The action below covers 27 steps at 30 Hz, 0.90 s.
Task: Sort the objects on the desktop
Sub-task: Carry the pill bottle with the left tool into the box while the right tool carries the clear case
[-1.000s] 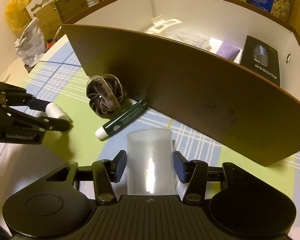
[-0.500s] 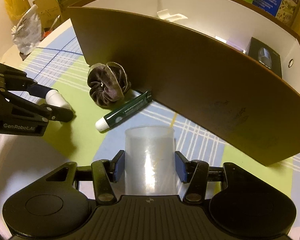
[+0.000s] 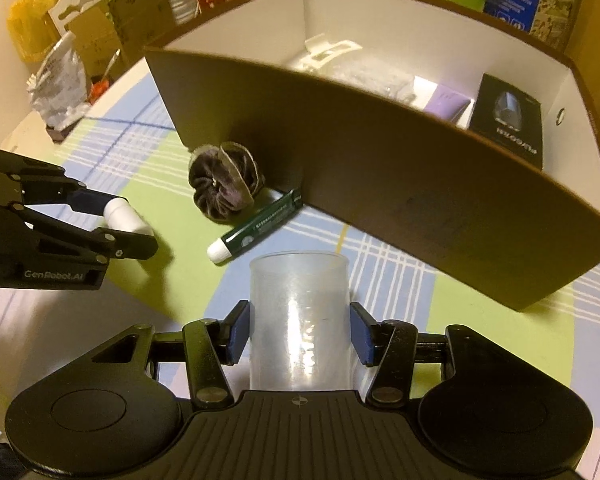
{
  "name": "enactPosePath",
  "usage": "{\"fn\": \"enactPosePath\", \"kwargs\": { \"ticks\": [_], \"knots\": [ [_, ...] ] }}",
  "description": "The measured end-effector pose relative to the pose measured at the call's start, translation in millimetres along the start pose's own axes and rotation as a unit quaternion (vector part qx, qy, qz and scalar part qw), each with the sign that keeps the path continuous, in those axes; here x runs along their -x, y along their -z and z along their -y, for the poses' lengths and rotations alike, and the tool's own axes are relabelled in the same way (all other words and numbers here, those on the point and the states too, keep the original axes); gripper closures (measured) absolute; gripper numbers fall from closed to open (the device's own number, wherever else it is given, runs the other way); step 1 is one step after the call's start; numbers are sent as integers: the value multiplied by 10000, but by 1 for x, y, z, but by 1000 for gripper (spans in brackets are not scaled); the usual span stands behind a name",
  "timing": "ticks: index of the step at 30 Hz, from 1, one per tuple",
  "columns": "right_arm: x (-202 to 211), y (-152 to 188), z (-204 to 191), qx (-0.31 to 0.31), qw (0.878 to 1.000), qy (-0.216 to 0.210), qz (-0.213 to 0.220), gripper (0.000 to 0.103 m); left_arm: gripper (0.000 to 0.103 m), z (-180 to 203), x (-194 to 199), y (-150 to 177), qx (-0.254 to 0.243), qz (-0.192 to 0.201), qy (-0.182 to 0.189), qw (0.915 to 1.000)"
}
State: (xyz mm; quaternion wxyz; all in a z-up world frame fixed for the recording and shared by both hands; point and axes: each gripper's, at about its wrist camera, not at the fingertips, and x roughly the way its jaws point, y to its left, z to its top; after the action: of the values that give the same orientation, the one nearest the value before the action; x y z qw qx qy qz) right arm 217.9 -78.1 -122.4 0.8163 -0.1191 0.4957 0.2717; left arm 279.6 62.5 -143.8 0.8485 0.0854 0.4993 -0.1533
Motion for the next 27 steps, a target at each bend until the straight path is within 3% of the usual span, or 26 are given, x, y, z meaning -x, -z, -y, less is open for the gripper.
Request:
{"fn": "enactPosePath", "kwargs": {
  "ticks": [10,19,27],
  "knots": [
    [39,-14,10,-135,9988,-273,381,54,61,8,33,-23,-151,430,139,9989],
    [81,-49,33,-325,9935,-535,947,54,61,17,66,-68,-349,980,383,9938],
    [95,-85,66,-395,9913,-274,1226,54,61,28,68,-117,-642,1200,452,9897]
  ]
}}
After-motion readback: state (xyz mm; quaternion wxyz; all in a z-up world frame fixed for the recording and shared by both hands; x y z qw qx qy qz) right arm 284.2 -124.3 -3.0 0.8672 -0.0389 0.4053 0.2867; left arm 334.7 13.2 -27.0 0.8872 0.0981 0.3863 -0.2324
